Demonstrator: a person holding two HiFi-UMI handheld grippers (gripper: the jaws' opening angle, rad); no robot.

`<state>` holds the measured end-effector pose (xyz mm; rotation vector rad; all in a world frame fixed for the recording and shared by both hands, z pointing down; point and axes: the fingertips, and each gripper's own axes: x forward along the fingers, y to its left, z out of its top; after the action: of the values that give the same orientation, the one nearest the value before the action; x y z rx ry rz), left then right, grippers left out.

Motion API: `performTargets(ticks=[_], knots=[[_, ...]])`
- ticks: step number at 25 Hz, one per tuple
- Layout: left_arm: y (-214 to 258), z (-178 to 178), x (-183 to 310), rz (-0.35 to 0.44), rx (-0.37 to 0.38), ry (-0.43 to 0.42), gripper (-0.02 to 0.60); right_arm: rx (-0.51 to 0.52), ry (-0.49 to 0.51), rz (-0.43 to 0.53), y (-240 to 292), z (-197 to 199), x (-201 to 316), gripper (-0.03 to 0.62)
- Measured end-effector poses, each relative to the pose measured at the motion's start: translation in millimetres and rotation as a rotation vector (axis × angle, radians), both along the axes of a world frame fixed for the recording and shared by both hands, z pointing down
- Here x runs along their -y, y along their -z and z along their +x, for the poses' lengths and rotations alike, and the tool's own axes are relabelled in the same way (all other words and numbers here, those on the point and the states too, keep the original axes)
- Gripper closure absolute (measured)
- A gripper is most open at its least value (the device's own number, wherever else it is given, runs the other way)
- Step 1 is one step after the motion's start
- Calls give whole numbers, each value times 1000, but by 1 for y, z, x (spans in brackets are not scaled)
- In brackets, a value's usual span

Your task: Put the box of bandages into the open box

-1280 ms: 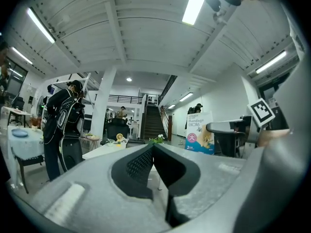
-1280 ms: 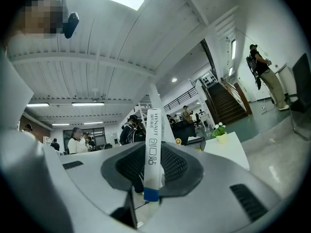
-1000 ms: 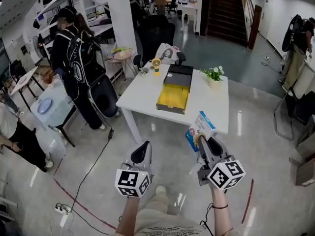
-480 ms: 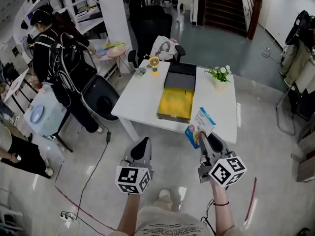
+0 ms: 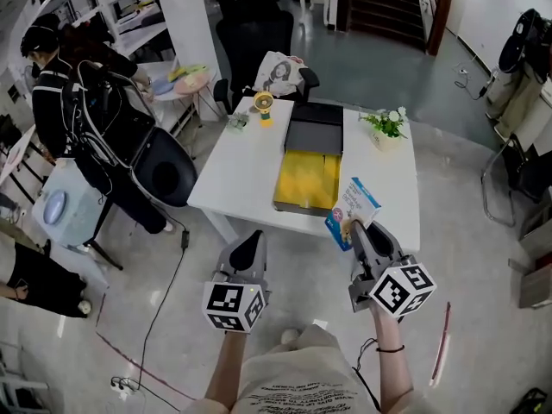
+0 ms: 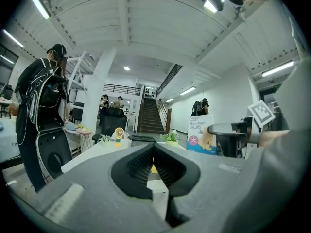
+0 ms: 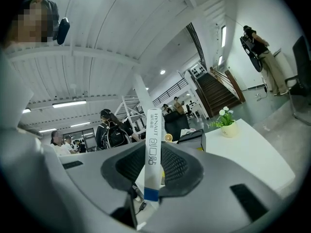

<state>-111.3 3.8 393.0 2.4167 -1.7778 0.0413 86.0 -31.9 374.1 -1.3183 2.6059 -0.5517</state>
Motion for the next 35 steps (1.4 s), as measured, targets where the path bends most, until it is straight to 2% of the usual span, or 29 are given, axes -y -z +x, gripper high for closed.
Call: performTargets(ticks=[8, 16, 23, 35], knots=[[-15, -15, 34, -21, -14, 17, 560, -5, 18, -41, -19, -12, 38, 502], [-35, -20, 111, -69, -12, 17, 558, 41, 62, -111, -33, -21, 115, 502], [-57, -17, 170, -145, -32, 8, 560, 47, 129, -230, -54, -37, 181, 502], [-107, -21, 229, -266, -56, 13, 558, 8, 327, -512, -122, -84, 228, 502]])
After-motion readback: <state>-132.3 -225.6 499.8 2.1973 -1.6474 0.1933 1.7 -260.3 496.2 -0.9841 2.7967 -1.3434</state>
